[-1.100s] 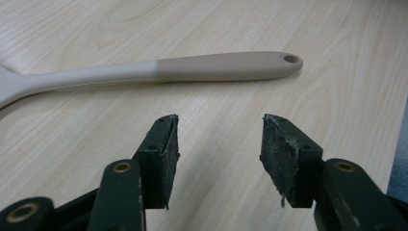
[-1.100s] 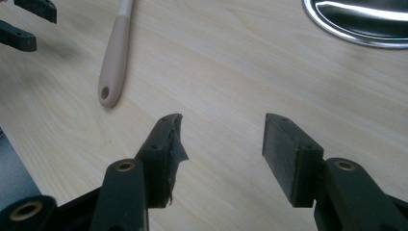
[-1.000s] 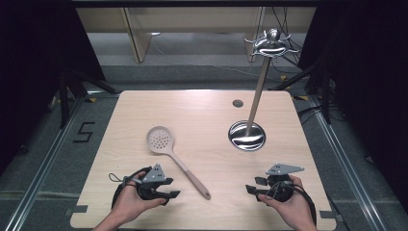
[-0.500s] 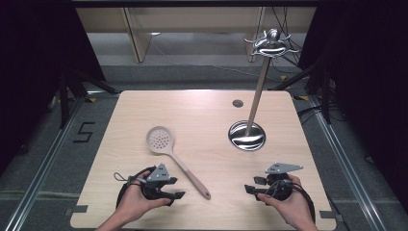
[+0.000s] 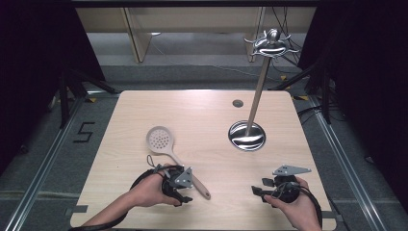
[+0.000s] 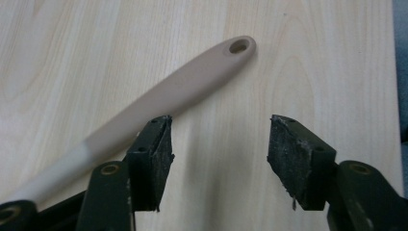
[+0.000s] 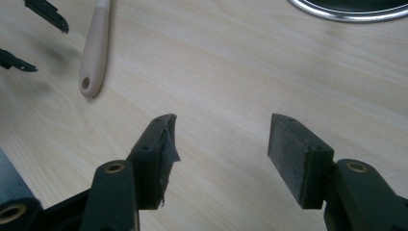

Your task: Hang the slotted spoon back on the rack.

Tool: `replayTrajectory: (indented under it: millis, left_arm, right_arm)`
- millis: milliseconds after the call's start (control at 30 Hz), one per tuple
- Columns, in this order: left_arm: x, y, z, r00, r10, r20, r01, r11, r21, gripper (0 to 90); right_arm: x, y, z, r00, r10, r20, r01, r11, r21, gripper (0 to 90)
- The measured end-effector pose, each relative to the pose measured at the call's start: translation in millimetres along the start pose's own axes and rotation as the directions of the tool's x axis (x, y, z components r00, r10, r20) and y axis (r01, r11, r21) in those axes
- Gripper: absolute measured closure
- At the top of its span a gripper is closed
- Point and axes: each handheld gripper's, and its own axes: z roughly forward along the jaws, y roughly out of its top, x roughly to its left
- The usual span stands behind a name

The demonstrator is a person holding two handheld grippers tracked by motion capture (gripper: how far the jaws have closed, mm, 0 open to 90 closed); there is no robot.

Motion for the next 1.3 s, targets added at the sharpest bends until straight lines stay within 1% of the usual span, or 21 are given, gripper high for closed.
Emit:
replayTrajectory:
  millis: [33,100,167,233,267,300,333,367,400,433,533,633,667,700,733,767,833,967,1000,1033,1300]
  left_arm:
    - [3.1,4.0,0.9,0.9997,0.024,0.002,-0.024,0.9996,0.012,42.1]
    - [7.8,10.1,2.9,0.9987,0.050,0.007,-0.050,0.9985,0.023,42.8]
    - [12.5,15.1,6.2,0.9974,0.064,0.032,-0.066,0.9970,0.040,42.6]
    - [17.9,19.6,9.1,0.9938,0.099,0.051,-0.103,0.9919,0.075,42.2]
    - [20.6,22.3,10.7,0.9919,0.116,0.052,-0.120,0.9891,0.086,42.2]
    - [21.6,23.5,11.6,0.9910,0.120,0.058,-0.125,0.9878,0.093,42.1]
    - [22.8,25.2,12.6,0.9898,0.127,0.064,-0.133,0.9861,0.099,41.9]
    - [24.5,26.6,13.5,0.9885,0.136,0.066,-0.142,0.9846,0.102,41.8]
    - [26.0,27.6,14.4,0.9884,0.136,0.067,-0.143,0.9845,0.102,41.7]
    - [27.1,28.2,15.0,0.9884,0.136,0.068,-0.143,0.9843,0.104,41.6]
    - [32.1,29.6,16.9,0.9887,0.137,0.061,-0.143,0.9837,0.110,41.8]
    - [35.3,29.9,19.0,0.9872,0.139,0.078,-0.148,0.9822,0.116,42.0]
    - [36.4,30.0,19.6,0.9861,0.145,0.081,-0.154,0.9805,0.122,42.1]
    - [36.9,29.9,20.1,0.9862,0.142,0.085,-0.152,0.9803,0.126,42.2]
    - [37.8,29.8,20.8,0.9851,0.147,0.090,-0.158,0.9793,0.127,42.3]
    - [38.6,29.8,21.2,0.9849,0.146,0.093,-0.157,0.9795,0.126,42.3]
    - [39.1,30.0,21.8,0.9856,0.139,0.096,-0.152,0.9793,0.134,42.5]
    - [40.0,31.8,24.7,0.9830,0.145,0.112,-0.161,0.9756,0.149,42.5]
    - [40.5,32.3,25.6,0.9817,0.151,0.116,-0.168,0.9737,0.154,42.5]
    - [40.7,32.6,26.1,0.9813,0.152,0.118,-0.170,0.9727,0.158,42.5]
    - [45.1,34.0,27.3,0.9786,0.142,0.149,-0.168,0.9699,0.176,44.0]
  right_arm:
    - [-0.2,-0.3,0.1,1.0000,-0.001,-0.003,0.001,1.000,-0.002,43.3]
    - [0.1,-1.2,-1.3,1.0000,-0.005,0.008,0.005,1.000,0.016,43.2]
    - [1.4,-2.2,-1.4,0.9999,0.017,0.003,-0.017,1.000,0.025,43.2]
    - [0.5,-3.0,-0.7,0.9999,-0.013,-0.003,0.013,1.000,0.019,43.1]
    - [1.9,-3.1,-1.0,1.0000,0.000,-0.003,0.000,1.000,0.029,43.0]
    - [2.9,-3.1,-1.7,0.9999,-0.012,0.004,0.012,0.999,0.036,43.0]
    - [4.2,-3.4,-2.0,1.0000,-0.001,0.000,0.001,0.999,0.041,42.9]
    - [4.8,-4.5,0.4,1.0000,0.003,-0.008,-0.003,1.000,0.013,42.9]
    - [6.1,-4.4,-0.9,0.9999,0.013,-0.001,-0.013,0.999,0.032,42.9]
    - [5.5,-3.9,-0.9,0.9999,-0.008,-0.010,0.009,0.999,0.039,42.8]
    - [7.8,-4.4,0.0,0.9998,0.008,-0.016,-0.007,0.999,0.042,42.5]
    - [7.4,-4.5,1.4,0.9996,0.002,-0.028,-0.001,0.999,0.042,42.4]
    - [8.6,-4.4,0.4,0.9998,0.013,-0.018,-0.012,0.999,0.052,42.4]
    - [7.1,-5.8,4.7,0.9996,0.002,-0.027,-0.002,1.000,-0.004,42.4]
    - [6.9,-5.5,4.3,0.9995,0.000,-0.030,0.000,1.000,0.007,42.4]
    - [4.8,-4.9,3.6,0.9970,-0.003,-0.078,0.006,1.000,0.028,42.3]
    - [5.4,-4.9,3.4,0.9969,0.004,-0.078,-0.001,0.999,0.035,42.2]
    - [6.1,-5.0,4.2,0.9965,-0.001,-0.084,0.004,1.000,0.031,42.2]
    - [6.8,-4.9,4.1,0.9972,0.000,-0.074,0.003,0.999,0.035,42.2]
    - [8.0,-4.2,2.6,0.9992,-0.009,-0.039,0.011,0.999,0.052,42.2]
    - [8.6,-4.7,2.9,0.9995,0.001,-0.033,0.001,0.999,0.052,42.1]
